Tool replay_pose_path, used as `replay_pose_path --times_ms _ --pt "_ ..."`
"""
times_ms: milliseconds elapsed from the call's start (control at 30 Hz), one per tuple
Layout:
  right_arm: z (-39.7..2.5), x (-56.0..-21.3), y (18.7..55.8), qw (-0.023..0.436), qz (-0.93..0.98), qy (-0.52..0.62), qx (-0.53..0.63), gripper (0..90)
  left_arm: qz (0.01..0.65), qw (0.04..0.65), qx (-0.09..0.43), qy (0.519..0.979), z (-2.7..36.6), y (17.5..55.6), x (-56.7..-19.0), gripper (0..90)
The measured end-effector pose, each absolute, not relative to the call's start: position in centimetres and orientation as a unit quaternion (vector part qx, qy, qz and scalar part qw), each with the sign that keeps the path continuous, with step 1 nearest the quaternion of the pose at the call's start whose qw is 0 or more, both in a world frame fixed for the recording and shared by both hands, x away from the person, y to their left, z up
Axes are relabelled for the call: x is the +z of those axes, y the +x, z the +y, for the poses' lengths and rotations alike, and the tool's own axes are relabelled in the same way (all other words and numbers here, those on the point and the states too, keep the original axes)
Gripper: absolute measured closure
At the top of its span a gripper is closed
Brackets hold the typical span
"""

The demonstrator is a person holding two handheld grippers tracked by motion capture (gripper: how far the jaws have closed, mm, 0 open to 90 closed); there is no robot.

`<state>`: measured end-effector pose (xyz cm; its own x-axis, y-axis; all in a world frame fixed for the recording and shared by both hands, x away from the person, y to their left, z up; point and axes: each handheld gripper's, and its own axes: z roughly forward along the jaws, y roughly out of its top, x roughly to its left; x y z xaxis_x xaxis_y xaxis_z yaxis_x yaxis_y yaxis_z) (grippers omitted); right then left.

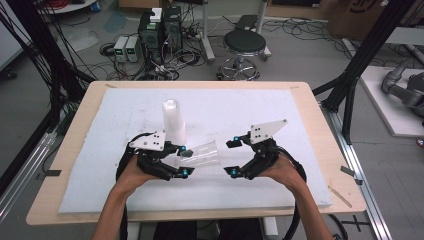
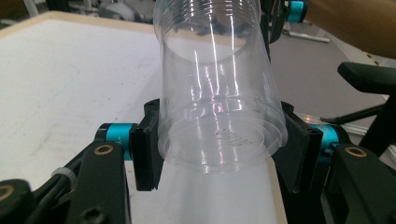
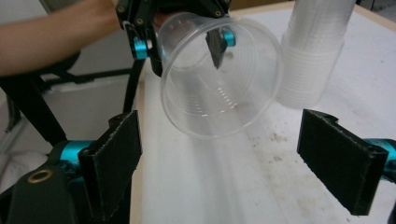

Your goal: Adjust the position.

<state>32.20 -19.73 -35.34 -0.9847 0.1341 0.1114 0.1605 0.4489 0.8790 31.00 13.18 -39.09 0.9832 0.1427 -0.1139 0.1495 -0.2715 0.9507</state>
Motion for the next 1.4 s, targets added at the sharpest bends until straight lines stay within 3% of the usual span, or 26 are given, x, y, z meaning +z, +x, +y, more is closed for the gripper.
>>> replay_pose_path --times_ms 500,1400 --pt "-19.2 -37.1 31.9 0.032 -0.811 -0.086 -0.578 14.3 0.077 0.678 -0.007 0.731 12.8 30.9 -40.3 41.8" --pt "-17.8 -37.5 32.0 0.066 -0.765 -0.067 -0.638 19.4 0.052 0.681 -0.018 0.73 11.3 30.8 -40.2 41.8"
